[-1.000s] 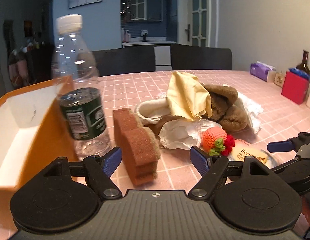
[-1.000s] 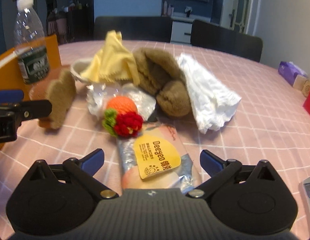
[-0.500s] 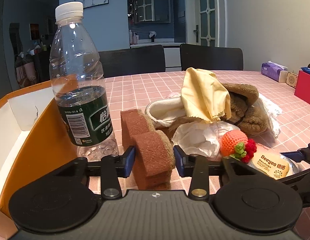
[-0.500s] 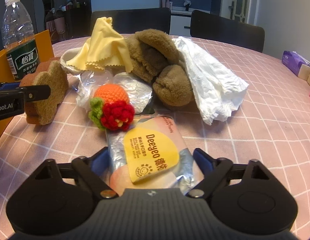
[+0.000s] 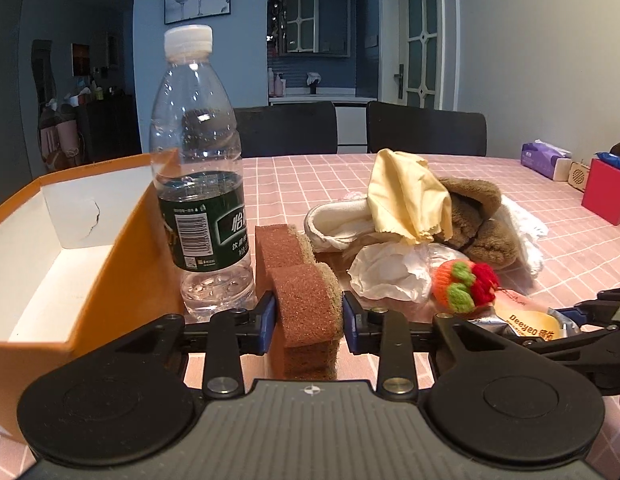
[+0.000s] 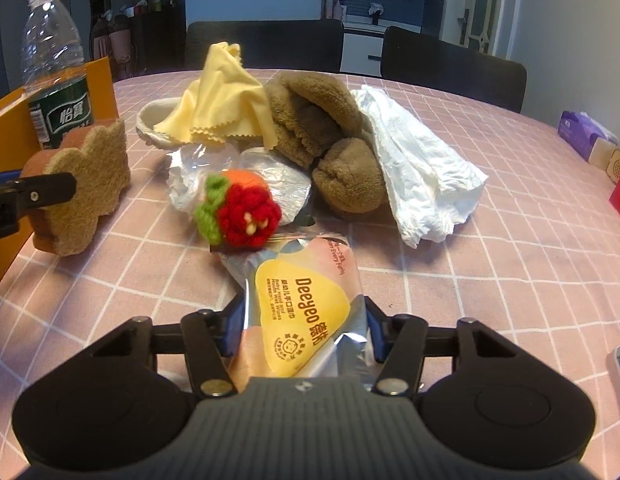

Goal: Organize soft objects
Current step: 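Carry sponge and packet into the orange box with both tools, then release sponge and packet in the box and withdraw both tools, then grasp the crocheted strawberry with right tool while left tool grasps the yellow cloth, then lift the yellow cloth and strawberry and carry them toward the box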

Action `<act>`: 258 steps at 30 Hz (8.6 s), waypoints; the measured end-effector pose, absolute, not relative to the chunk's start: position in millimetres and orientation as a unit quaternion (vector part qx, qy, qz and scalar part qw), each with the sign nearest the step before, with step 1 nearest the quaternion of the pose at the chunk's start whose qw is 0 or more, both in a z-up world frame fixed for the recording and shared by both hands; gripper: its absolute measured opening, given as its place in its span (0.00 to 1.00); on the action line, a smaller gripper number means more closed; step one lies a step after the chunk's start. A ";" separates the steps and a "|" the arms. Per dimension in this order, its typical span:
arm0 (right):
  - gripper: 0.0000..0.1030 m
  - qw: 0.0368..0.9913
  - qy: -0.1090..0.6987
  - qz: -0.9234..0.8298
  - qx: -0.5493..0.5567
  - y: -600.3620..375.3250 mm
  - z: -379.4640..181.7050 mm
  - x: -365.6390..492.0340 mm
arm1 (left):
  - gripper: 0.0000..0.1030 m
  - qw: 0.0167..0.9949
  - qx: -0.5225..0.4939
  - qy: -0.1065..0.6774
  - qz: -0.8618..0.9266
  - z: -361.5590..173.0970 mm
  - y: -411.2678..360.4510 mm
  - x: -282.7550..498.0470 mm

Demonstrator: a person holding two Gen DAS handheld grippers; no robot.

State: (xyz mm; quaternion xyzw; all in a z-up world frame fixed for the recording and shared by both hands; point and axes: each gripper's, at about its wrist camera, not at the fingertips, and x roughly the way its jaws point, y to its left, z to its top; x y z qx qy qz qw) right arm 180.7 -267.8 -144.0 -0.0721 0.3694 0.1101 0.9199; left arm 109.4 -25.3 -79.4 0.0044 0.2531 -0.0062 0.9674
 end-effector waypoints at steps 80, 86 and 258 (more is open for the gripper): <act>0.60 0.736 0.444 0.400 -0.317 103.7 -72.4 238.3 | 0.44 0.858 0.022 0.513 0.008 -15.4 199.1 151.7; 0.63 0.759 0.405 0.413 -0.299 83.7 -39.4 217.8 | 0.49 0.876 0.026 0.481 0.017 5.5 192.9 139.4; 0.37 0.825 0.415 0.345 -0.166 -169.2 -67.3 187.4 | 0.04 0.925 0.056 0.339 -0.164 -86.4 5.4 118.4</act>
